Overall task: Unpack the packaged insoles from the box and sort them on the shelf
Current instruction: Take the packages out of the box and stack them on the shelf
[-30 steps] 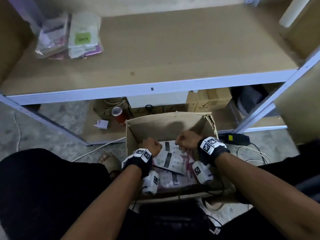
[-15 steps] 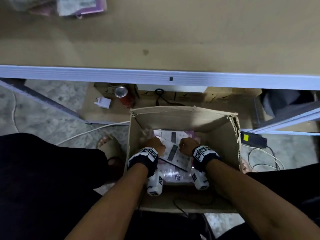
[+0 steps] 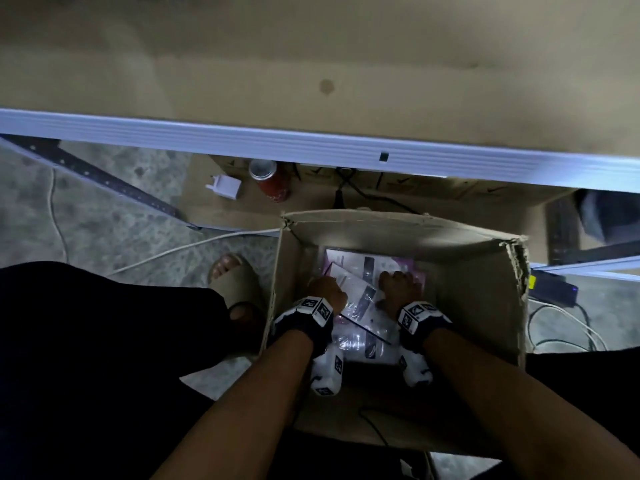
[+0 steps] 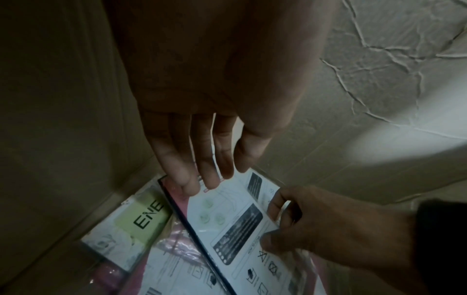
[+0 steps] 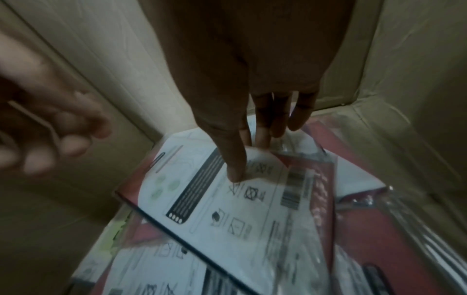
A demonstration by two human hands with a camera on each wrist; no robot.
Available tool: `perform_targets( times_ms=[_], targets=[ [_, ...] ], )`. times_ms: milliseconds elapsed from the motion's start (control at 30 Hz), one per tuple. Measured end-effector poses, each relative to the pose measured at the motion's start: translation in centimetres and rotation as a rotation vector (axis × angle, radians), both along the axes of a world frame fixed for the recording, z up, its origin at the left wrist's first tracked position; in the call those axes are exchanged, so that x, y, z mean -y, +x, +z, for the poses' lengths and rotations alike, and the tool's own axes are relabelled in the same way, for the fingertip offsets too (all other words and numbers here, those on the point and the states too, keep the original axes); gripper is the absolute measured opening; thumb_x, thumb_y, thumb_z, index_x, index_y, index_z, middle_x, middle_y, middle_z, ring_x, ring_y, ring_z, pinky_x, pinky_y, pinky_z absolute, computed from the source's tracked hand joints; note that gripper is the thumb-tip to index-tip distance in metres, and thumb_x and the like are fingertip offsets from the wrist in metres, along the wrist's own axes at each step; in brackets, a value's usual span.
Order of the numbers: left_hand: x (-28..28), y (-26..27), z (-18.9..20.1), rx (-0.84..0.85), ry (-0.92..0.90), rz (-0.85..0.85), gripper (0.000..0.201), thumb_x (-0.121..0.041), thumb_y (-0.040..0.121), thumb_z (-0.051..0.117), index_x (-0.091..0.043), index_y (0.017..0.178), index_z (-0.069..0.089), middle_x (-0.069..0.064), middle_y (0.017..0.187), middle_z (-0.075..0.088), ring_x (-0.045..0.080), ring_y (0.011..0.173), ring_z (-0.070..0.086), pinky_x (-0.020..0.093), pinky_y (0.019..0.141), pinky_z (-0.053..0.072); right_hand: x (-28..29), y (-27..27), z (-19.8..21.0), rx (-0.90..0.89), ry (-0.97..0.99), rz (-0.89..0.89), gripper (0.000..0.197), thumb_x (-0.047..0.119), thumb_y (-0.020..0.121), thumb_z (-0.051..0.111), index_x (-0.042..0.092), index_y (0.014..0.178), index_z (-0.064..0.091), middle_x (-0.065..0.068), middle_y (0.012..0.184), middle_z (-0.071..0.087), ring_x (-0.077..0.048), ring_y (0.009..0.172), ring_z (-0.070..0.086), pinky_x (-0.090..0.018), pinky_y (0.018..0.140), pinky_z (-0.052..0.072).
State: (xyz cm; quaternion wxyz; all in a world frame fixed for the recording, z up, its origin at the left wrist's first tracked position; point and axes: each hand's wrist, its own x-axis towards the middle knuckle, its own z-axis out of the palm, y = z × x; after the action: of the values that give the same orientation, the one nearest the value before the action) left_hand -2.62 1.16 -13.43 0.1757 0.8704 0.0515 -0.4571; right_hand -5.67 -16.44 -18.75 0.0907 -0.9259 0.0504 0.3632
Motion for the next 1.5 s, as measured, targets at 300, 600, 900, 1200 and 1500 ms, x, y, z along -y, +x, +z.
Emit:
perform_targets(
  times_ms=[300,600,900,1200,1500],
  targets=[
    [-0.1,-0.1,-0.6,-0.036,-0.048,-0.002,0.031,-0.024,0.095,0.055,0.000,0.104,0.072,0.016,0.119,0.069,0.029,0.107,0.066,0.035,0.093,0.055,0.4,2.9,0.2,0.079,0.108,0.051,0.037,0.021,0.083,0.071,0.009,0.114,0.055,-0.015,0.139,0.033,-0.035,0.131,0.037,-0.038,0.105,0.040],
    [-0.1,-0.3,-0.3,-0.024,-0.050,0.007,0.024,-0.019,0.095,0.053,-0.002,0.093,0.070,0.016,0.114,0.070,0.028,0.102,0.067,0.027,0.077,0.051,0.4,2.5,0.2,0.031,0.114,0.116,0.048,0.023,0.085,0.067,0.010,0.127,0.048,-0.016,0.134,0.044,-0.035,0.125,0.041,-0.042,0.101,0.042],
    [-0.4,-0.7,0.0,-0.031,-0.037,0.019,0.023,-0.019,0.095,0.052,-0.004,0.093,0.069,0.016,0.111,0.070,0.028,0.100,0.068,0.028,0.078,0.052,1.2,2.4,0.4,-0.054,0.172,0.084,0.040,0.029,0.080,0.074,0.011,0.111,0.056,-0.016,0.154,0.023,-0.032,0.139,0.031,-0.038,0.108,0.038],
    [-0.1,-0.9,-0.3,-0.040,-0.029,0.025,0.024,-0.021,0.096,0.053,-0.005,0.086,0.068,0.015,0.107,0.070,0.028,0.104,0.067,0.029,0.080,0.052,1.5,2.9,1.6,-0.046,0.169,0.058,0.036,0.034,0.079,0.075,0.012,0.102,0.059,-0.009,0.126,0.051,-0.027,0.122,0.045,-0.035,0.098,0.041],
    [-0.8,-2.3,-1.3,0.003,-0.069,0.028,0.032,-0.019,0.099,0.045,-0.005,0.125,0.058,0.017,0.123,0.065,0.036,0.113,0.063,0.041,0.100,0.052,2.7,2.4,3.3,-0.074,0.326,-0.172,0.019,0.005,0.083,0.067,0.011,0.093,0.051,-0.010,0.139,0.056,-0.027,0.127,0.053,-0.040,0.104,0.043]
  ],
)
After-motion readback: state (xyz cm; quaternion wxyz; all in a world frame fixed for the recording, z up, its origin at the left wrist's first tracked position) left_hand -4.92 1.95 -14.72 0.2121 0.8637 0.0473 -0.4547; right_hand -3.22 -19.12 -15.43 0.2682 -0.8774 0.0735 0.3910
